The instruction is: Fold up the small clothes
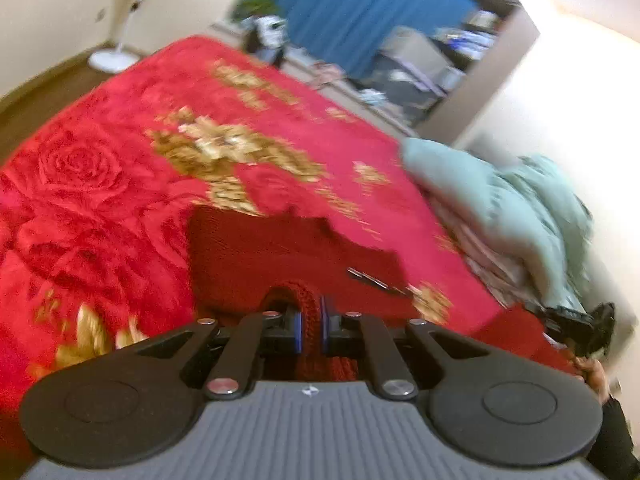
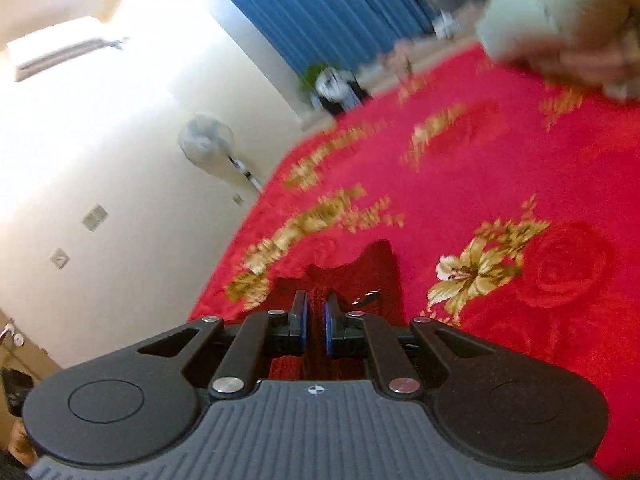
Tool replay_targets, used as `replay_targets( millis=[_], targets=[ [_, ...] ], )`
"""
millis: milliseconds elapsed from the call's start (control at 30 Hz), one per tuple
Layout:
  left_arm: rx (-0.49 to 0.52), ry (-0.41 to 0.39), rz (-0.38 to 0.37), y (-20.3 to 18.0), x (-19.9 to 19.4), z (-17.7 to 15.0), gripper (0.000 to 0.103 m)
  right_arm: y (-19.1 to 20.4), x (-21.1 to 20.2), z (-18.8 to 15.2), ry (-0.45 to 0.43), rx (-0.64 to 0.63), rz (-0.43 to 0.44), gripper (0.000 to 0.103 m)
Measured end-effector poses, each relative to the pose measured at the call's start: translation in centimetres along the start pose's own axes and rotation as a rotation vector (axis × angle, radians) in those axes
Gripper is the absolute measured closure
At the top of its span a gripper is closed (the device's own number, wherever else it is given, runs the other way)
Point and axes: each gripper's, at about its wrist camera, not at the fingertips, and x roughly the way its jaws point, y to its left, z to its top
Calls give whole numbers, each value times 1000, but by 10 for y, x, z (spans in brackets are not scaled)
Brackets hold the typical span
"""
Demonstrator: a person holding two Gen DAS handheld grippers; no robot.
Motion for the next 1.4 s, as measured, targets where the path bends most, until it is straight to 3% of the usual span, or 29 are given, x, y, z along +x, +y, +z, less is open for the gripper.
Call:
replay_targets(
  millis=[67, 167, 233, 300, 333, 400, 433, 467, 500, 633, 767, 833, 867, 900, 933, 967, 1067, 1167, 1267, 1400],
  targets=[
    [-37, 34, 36, 29, 57, 25, 93, -16, 56, 27, 28, 24, -87, 100],
    [-85, 61, 112, 66, 120, 44, 90, -55, 134, 56, 62, 129, -218, 96],
    [-109, 90, 122, 80, 142, 41, 69, -73, 157, 56, 73, 157, -241, 96],
    [-141, 81, 186, 90, 145, 39, 55, -84, 164, 43, 72, 166, -226, 96],
    [-152, 42, 206, 93, 139, 41, 42, -88, 167, 35, 93, 163, -188, 96],
    [-180, -25, 216, 103, 132, 42, 29, -88, 181, 31, 173, 142, -205, 92],
    [-197, -18, 223, 108, 134, 43, 29, -87, 184, 27, 163, 112, -198, 85],
    [-215, 0, 224, 114, 137, 44, 29, -85, 189, 25, 180, 86, -209, 68],
    [-231, 22, 218, 119, 141, 44, 29, -85, 200, 20, 225, 66, -228, 63],
    [-224, 105, 203, 118, 161, 36, 29, -92, 224, 13, 292, 103, -224, 62],
    [-144, 158, 266, 110, 186, 30, 33, -97, 239, 3, 334, 160, -223, 61],
    [-114, 169, 260, 106, 192, 26, 59, -99, 241, 3, 325, 186, -216, 61],
    [-104, 168, 241, 104, 192, 24, 67, -100, 241, 3, 323, 198, -211, 63],
    [-87, 160, 235, 100, 193, 23, 75, -100, 242, 4, 324, 202, -205, 68],
    [-58, 147, 248, 94, 192, 22, 84, -99, 240, 4, 327, 201, -185, 84],
    [-20, 136, 267, 89, 190, 22, 90, -97, 237, 6, 328, 187, -180, 89],
    [35, 102, 282, 78, 185, 24, 91, -85, 230, 10, 306, 114, -171, 92],
    [34, 38, 292, 72, 171, 29, 92, -77, 204, 27, 193, 132, -131, 94],
    [26, -81, 279, 64, 150, 38, 92, -70, 172, 46, 42, 172, -39, 94],
    [94, -247, 279, 49, 134, 44, 92, -37, 158, 58, -96, 7, -3, 94]
  ],
)
